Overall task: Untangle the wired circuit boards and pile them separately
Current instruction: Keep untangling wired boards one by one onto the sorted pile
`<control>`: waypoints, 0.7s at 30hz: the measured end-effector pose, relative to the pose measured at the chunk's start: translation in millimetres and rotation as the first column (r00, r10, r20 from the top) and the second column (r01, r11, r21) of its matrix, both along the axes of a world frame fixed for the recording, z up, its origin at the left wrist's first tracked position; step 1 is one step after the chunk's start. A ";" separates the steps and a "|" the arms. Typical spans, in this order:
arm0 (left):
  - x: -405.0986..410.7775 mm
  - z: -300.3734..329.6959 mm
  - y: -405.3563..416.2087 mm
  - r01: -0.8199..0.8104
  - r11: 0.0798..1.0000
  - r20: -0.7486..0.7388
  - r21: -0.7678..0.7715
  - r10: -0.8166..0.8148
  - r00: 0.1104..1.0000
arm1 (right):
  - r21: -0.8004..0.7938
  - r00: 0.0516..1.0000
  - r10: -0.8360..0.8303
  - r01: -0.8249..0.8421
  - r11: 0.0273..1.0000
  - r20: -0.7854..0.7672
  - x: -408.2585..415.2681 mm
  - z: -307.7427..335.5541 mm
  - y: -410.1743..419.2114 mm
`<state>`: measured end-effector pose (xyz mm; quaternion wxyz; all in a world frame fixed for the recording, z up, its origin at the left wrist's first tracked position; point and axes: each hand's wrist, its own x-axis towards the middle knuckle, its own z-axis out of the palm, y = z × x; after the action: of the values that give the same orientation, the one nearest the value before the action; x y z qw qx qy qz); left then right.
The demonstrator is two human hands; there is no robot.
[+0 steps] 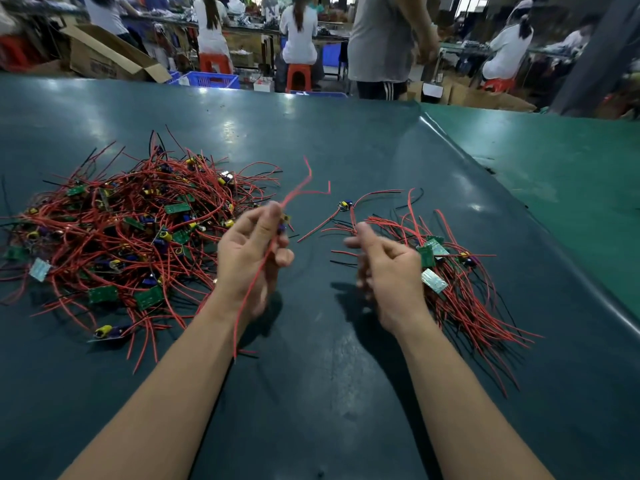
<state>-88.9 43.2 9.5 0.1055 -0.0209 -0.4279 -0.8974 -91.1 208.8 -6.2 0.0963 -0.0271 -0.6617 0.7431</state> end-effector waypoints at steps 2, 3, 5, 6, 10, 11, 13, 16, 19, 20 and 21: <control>5.0 -6.1 8.6 0.082 0.970 0.015 -0.228 -0.080 0.997 | -0.044 0.977 0.212 -0.211 0.977 0.026 4.5 -0.8 -8.1; 8.1 -10.3 13.2 0.122 0.934 0.019 -0.335 -0.123 0.992 | -0.044 0.970 0.244 -0.243 0.969 0.019 4.9 -1.3 -10.0; 11.2 -16.9 18.1 0.185 0.875 0.047 -0.447 -0.184 0.982 | -0.048 0.976 0.217 -0.216 0.975 0.017 4.1 0.3 -10.0; 11.4 -17.9 17.8 0.209 0.855 0.070 -0.474 -0.200 0.977 | -0.060 0.980 0.197 -0.195 0.979 0.030 3.7 1.1 -8.5; 9.3 -17.0 14.3 0.349 0.817 0.170 -0.458 -0.305 0.937 | -0.153 0.970 0.238 -0.227 0.962 0.056 4.7 3.9 -5.3; 9.2 -16.9 13.6 0.385 0.810 0.189 -0.442 -0.336 0.923 | -0.173 0.964 0.259 -0.246 0.954 0.057 5.0 4.3 -5.9; 9.5 -17.1 12.7 0.415 0.782 0.205 -0.464 -0.361 0.910 | -0.163 0.968 0.247 -0.237 0.958 0.045 4.5 4.6 -6.8; 9.5 -16.1 12.2 0.421 0.769 0.210 -0.480 -0.365 0.907 | -0.134 0.993 0.119 -0.118 0.984 0.000 1.6 3.5 -6.9; 10.4 -15.3 11.6 0.433 0.754 0.203 -0.494 -0.384 0.901 | -0.181 0.999 -0.008 -0.001 0.983 -0.050 -2.3 1.9 -3.6; 11.2 -15.0 11.5 0.437 0.748 0.193 -0.499 -0.396 0.898 | -0.195 0.997 -0.051 0.038 0.980 -0.061 -4.1 1.7 -1.5; 12.0 -14.5 11.6 0.443 0.745 0.181 -0.499 -0.410 0.894 | -0.208 0.993 -0.094 0.078 0.975 -0.068 -6.0 1.6 1.1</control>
<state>-77.0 54.8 -5.0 -0.1252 -0.1194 -0.6441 -0.7451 -97.1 209.9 -4.6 0.1505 -0.0367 -0.5757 0.8028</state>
